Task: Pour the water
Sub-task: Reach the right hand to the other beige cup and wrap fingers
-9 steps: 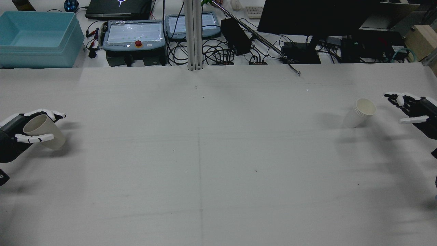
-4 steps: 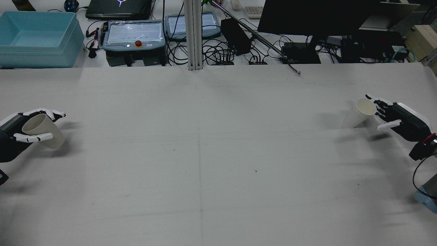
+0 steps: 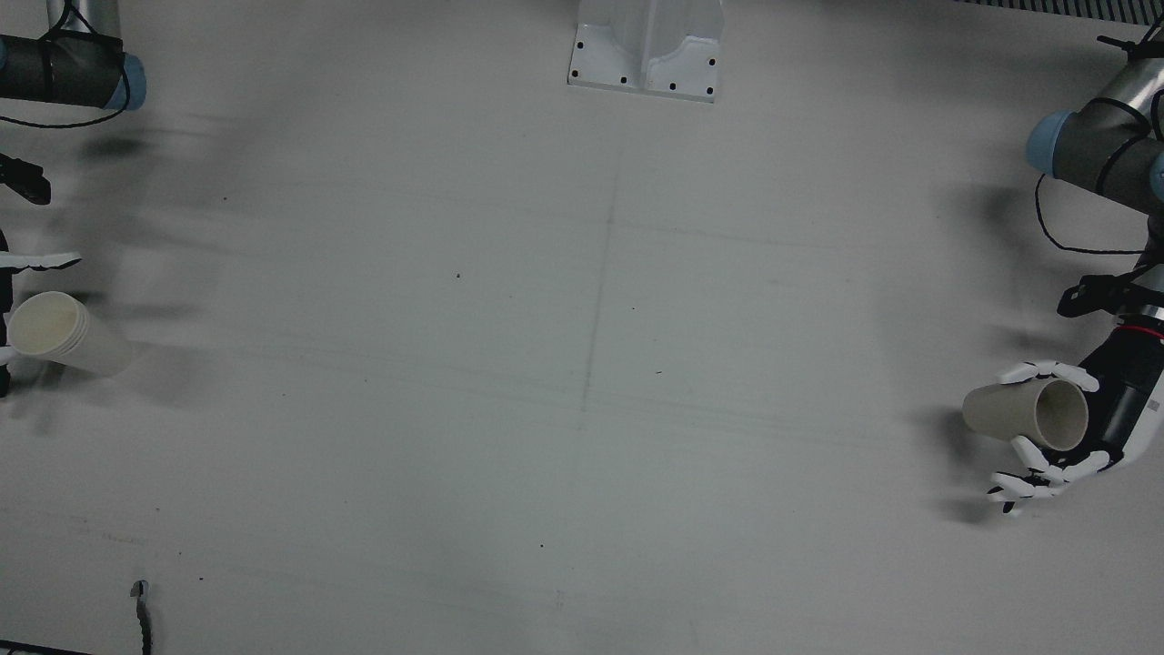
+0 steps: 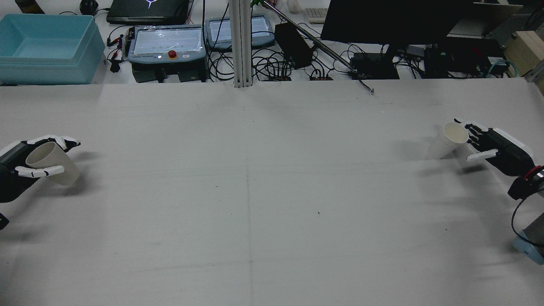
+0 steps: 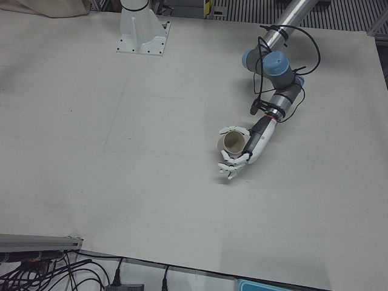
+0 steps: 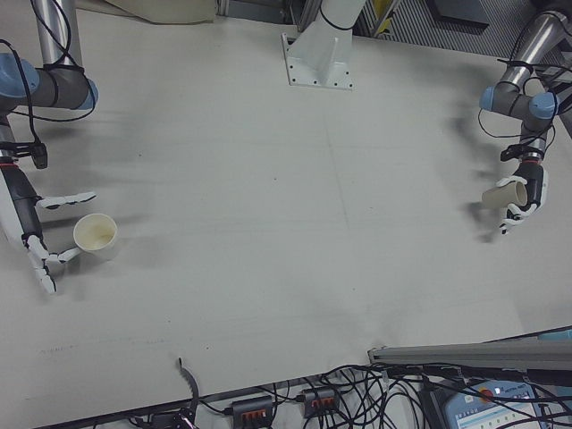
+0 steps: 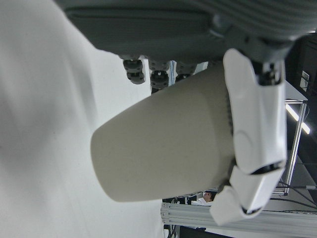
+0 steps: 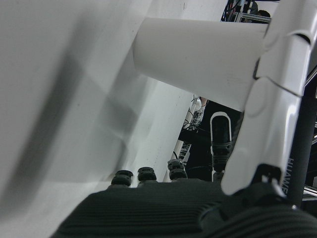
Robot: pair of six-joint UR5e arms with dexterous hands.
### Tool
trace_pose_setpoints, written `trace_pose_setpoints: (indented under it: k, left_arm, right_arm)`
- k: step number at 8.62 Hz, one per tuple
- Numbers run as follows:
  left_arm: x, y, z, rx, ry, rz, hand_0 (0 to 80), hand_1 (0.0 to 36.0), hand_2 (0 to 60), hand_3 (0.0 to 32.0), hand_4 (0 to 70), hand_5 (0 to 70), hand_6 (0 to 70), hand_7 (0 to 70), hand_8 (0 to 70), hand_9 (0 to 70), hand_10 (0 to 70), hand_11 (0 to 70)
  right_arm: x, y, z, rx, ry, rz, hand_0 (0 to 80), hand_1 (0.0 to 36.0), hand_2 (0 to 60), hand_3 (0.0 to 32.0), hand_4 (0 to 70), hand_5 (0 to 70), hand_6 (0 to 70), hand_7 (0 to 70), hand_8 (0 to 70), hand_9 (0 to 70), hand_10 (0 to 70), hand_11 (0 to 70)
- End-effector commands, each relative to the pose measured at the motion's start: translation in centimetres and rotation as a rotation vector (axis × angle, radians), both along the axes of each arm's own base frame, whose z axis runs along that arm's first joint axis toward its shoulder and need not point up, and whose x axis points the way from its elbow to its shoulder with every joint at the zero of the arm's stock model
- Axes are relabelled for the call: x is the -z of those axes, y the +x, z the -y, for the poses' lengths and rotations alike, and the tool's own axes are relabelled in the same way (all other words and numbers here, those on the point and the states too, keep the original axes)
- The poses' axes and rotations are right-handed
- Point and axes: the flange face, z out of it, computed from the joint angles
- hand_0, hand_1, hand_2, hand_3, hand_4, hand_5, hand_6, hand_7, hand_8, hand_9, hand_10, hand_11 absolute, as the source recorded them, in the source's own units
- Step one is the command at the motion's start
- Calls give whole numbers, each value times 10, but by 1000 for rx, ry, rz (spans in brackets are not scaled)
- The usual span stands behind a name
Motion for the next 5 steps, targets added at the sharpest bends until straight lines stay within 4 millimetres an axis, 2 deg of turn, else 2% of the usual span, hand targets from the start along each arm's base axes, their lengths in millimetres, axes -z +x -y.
trace_pose_setpoints:
  k: [1,3,5]
  left_arm:
    - [-2,-3,-3,0,2,-6,560,320,600,0,700,700,235,342,196,196,54,93]
    - [-2,-3,-3,0,2,-6,562,322,600,0,700,700,239,344,197,196,55,94]
    - [-1,-3,-3,1,7,-11,559,323,600,0,700,700,240,344,199,198,56,95]
  right_arm:
    - [0,3,3,-10,-32,-28,544,173,0,320,0,524,0,113,52,34,26,58]
    - [0,23,7,-52,-35,-22,539,170,0,320,0,524,0,112,52,36,28,60]
    - [9,22,17,-58,-22,-18,535,170,0,320,0,531,0,120,51,41,30,63]
